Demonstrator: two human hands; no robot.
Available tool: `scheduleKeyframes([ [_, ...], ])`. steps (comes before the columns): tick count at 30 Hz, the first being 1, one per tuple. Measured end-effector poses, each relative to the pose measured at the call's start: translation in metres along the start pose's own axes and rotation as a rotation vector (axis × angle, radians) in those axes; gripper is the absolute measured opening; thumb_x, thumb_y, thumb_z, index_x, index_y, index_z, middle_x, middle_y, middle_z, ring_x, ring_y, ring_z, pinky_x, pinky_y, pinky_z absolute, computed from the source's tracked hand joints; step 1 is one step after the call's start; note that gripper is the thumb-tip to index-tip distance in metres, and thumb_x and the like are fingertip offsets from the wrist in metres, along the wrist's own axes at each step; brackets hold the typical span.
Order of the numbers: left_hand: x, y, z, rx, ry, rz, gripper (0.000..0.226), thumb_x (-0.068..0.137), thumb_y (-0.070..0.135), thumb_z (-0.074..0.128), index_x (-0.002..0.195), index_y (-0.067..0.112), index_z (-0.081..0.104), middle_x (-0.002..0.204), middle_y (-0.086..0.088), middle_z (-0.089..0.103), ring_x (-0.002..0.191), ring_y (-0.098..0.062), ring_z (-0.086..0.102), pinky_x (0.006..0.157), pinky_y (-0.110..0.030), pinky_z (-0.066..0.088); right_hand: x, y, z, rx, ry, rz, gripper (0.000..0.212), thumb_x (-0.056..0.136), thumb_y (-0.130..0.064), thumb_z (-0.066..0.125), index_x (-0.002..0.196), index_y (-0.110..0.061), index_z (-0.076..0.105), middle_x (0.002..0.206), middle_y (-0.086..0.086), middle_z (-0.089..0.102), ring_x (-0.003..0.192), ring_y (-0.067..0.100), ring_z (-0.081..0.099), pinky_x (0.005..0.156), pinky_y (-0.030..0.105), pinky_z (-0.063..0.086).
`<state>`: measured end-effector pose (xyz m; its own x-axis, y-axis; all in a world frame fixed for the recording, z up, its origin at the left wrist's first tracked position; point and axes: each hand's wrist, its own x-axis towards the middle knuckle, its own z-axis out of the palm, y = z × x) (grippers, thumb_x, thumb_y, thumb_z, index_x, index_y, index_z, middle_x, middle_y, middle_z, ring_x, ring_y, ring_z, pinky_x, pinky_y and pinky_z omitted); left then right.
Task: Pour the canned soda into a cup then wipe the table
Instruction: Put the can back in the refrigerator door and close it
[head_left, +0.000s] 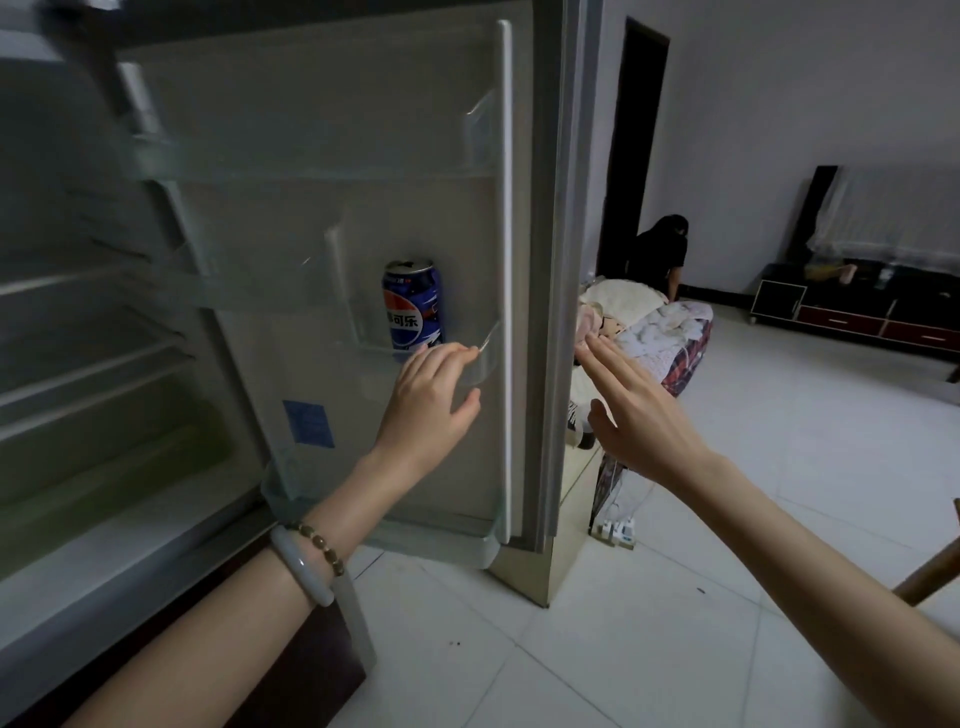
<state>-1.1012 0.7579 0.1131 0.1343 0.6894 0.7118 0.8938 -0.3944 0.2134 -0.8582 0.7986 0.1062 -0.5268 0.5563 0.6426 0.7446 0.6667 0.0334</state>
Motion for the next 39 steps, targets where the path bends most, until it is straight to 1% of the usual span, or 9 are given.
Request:
scheduleKeyframes([
  [5,-0.052,0.010,-0.044,0.025,-0.030,-0.082,0.052,0.090,0.019,0.060,0.138,0.008,0.042,0.143,-0.007,0.043,0.138,-0.020,0.031,0.116,-0.028,0.006,-0.028,-0.040,-0.017,0.011,-0.018,-0.050,0.064,0.079,0.003,0.060,0.139,0.001,0.039,0.145,0.022,0.037,0.138,0.032,0.031,0.113,0.044,0.016],
  [10,-0.098,0.019,-0.086,0.108,-0.063,-0.194,0.065,0.092,0.025,0.056,0.146,0.009,0.026,0.155,-0.007,0.024,0.144,-0.018,0.016,0.118,-0.028,0.002,-0.048,-0.079,-0.032,0.074,-0.071,-0.127,0.068,0.079,-0.003,0.061,0.142,-0.003,0.033,0.148,0.023,0.032,0.139,0.035,0.028,0.110,0.051,0.031],
  [15,-0.136,0.017,-0.126,0.163,-0.051,-0.305,0.070,0.090,0.022,0.058,0.147,0.008,0.021,0.156,-0.009,0.020,0.144,-0.020,0.016,0.117,-0.030,0.008,-0.061,-0.113,-0.041,0.094,-0.128,-0.209,0.071,0.083,-0.020,0.058,0.146,-0.006,0.028,0.152,0.020,0.024,0.143,0.030,0.019,0.116,0.043,0.020],
  [20,-0.173,0.020,-0.159,0.171,-0.008,-0.427,0.071,0.092,0.022,0.056,0.149,0.009,0.015,0.158,-0.009,0.011,0.145,-0.019,0.008,0.114,-0.025,0.006,-0.061,-0.145,-0.040,0.143,-0.156,-0.257,0.077,0.085,-0.024,0.056,0.149,-0.007,0.017,0.156,0.015,0.016,0.146,0.024,0.011,0.118,0.041,0.018],
  [25,-0.211,0.041,-0.180,0.155,-0.020,-0.382,0.068,0.093,0.026,0.053,0.149,0.013,0.016,0.158,-0.002,0.009,0.145,-0.013,0.007,0.117,-0.029,0.009,-0.049,-0.187,-0.033,0.236,-0.156,-0.323,0.076,0.081,-0.025,0.050,0.147,-0.001,0.021,0.153,0.019,0.023,0.143,0.028,0.021,0.116,0.041,0.022],
  [29,-0.229,0.044,-0.195,0.150,-0.043,-0.398,0.067,0.094,0.029,0.051,0.150,0.019,0.015,0.158,0.004,0.009,0.140,-0.001,0.003,0.115,-0.027,0.010,-0.034,-0.224,-0.020,0.294,-0.157,-0.413,0.072,0.082,-0.027,0.044,0.146,0.000,0.023,0.151,0.020,0.027,0.141,0.030,0.026,0.114,0.045,0.026],
  [33,-0.241,0.034,-0.209,0.158,-0.027,-0.528,0.065,0.095,0.032,0.049,0.150,0.022,0.015,0.159,0.004,0.003,0.143,-0.012,0.013,0.111,-0.031,0.016,-0.015,-0.259,-0.004,0.305,-0.160,-0.481,0.072,0.085,-0.031,0.044,0.147,-0.005,0.019,0.154,0.017,0.022,0.143,0.026,0.018,0.115,0.044,0.022],
  [36,-0.250,0.021,-0.222,0.205,0.020,-0.605,0.062,0.095,0.036,0.048,0.149,0.021,0.020,0.159,0.000,0.000,0.144,-0.018,0.010,0.112,-0.036,0.017,0.003,-0.282,0.008,0.301,-0.165,-0.548,0.079,0.084,-0.024,0.057,0.149,-0.009,0.015,0.156,0.015,0.015,0.144,0.021,0.010,0.117,0.041,0.019],
  [39,-0.259,0.007,-0.233,0.216,0.100,-0.628,0.063,0.094,0.040,0.047,0.148,0.015,0.024,0.159,0.001,0.000,0.139,-0.006,0.005,0.109,-0.027,0.015,0.023,-0.307,0.020,0.340,-0.170,-0.619,0.075,0.082,-0.021,0.055,0.149,-0.009,0.021,0.155,0.017,0.016,0.144,0.028,0.016,0.116,0.043,0.022],
])
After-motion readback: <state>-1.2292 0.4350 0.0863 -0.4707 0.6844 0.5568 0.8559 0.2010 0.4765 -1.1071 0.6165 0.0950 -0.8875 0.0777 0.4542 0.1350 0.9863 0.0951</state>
